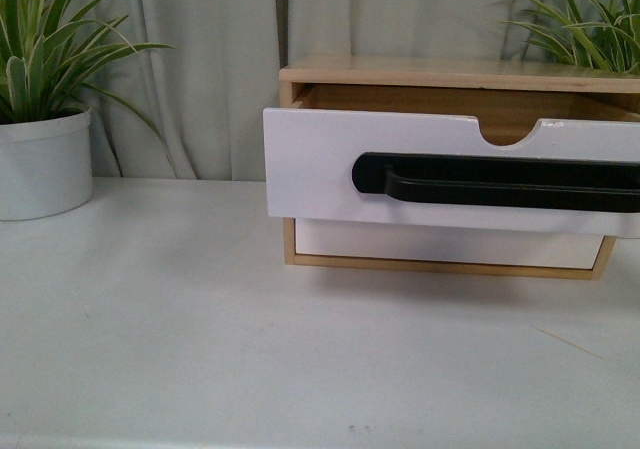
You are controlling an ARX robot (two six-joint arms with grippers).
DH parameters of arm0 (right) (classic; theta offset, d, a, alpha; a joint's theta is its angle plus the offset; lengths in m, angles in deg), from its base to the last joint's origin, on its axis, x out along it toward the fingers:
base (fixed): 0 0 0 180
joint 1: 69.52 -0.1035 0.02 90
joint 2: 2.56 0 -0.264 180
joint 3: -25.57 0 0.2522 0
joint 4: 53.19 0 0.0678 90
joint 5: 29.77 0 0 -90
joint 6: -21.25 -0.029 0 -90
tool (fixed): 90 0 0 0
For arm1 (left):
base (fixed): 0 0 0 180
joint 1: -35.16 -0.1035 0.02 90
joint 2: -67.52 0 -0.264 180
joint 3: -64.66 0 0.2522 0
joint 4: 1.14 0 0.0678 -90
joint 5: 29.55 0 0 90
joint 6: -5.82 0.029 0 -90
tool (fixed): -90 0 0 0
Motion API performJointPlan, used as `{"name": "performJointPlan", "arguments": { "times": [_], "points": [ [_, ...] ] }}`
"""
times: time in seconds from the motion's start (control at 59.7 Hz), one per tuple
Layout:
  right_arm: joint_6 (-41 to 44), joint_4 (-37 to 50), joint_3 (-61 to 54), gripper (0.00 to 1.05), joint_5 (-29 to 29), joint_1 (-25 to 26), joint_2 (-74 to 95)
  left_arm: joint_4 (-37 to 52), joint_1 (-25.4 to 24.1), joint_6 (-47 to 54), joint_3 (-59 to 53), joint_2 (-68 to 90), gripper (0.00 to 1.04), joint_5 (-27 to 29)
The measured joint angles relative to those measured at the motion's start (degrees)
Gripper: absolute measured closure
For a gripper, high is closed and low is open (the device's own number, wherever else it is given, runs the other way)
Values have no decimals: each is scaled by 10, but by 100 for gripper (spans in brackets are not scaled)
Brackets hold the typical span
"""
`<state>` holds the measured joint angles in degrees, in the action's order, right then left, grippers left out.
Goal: Close drawer sideways
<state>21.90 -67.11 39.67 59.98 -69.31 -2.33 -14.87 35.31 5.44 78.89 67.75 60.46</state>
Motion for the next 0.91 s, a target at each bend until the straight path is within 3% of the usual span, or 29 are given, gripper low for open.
{"name": "performJointPlan", "arguments": {
  "times": [0.637,0.654,0.721,0.737,0.788,0.855,0.905],
  "points": [
    [0,0,0,9,0,0,0,0,0,0,0,0,6,0],
    [5,-10,3,9,-21,5,6,-1,1,-1,0,1,6,8],
    [51,-85,36,9,-136,40,57,-76,55,-58,31,52,6,166],
    [60,-94,42,9,-154,45,70,-103,78,-96,46,81,6,223],
    [85,-106,58,9,-203,63,121,-153,120,-161,71,138,6,323],
    [125,-103,83,9,-257,80,195,-185,166,-249,92,201,6,414],
    [168,-78,108,9,-265,87,264,-186,190,-344,115,248,6,434]
  ]
}}
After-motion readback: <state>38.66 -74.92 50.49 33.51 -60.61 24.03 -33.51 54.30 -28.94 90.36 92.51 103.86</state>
